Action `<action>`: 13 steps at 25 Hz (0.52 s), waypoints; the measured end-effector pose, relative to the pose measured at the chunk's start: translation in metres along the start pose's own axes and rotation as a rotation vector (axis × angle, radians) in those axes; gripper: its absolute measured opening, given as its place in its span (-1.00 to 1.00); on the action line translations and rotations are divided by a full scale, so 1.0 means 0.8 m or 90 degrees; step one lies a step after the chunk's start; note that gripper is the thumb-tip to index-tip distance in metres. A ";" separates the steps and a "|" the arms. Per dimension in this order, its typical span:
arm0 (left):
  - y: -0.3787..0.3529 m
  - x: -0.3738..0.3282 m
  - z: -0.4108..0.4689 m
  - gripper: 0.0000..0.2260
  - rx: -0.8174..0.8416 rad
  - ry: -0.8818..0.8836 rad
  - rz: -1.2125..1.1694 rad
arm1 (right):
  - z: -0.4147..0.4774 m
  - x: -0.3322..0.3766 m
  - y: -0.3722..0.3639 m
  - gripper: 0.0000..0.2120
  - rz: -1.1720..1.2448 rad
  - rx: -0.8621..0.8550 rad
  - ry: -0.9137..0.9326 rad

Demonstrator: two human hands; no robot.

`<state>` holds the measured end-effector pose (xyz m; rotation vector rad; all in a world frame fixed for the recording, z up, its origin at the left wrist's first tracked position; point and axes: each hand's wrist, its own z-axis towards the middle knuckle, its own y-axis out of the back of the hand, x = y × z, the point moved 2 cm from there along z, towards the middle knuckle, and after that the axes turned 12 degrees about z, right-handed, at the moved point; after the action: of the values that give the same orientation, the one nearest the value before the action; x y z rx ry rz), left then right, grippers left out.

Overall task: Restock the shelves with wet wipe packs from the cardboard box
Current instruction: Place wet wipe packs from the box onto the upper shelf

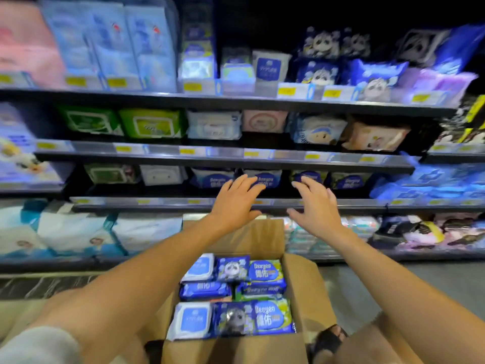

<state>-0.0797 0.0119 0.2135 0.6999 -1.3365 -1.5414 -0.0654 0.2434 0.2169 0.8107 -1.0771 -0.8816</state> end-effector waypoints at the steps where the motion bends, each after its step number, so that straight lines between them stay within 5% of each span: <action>1: -0.022 0.006 -0.020 -0.34 0.028 0.006 0.003 | -0.012 0.004 -0.024 -0.27 0.007 0.025 0.005; 6: -0.112 0.021 -0.109 -0.38 0.188 0.027 -0.037 | -0.073 0.011 -0.136 -0.27 0.032 0.209 -0.010; 13: -0.196 0.025 -0.182 -0.36 0.268 0.035 -0.066 | -0.153 0.002 -0.250 -0.19 0.038 0.406 -0.017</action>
<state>-0.0041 -0.0736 0.0317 1.0789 -1.6238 -1.3179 0.0127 0.1716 0.0074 1.2836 -1.4231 -0.4923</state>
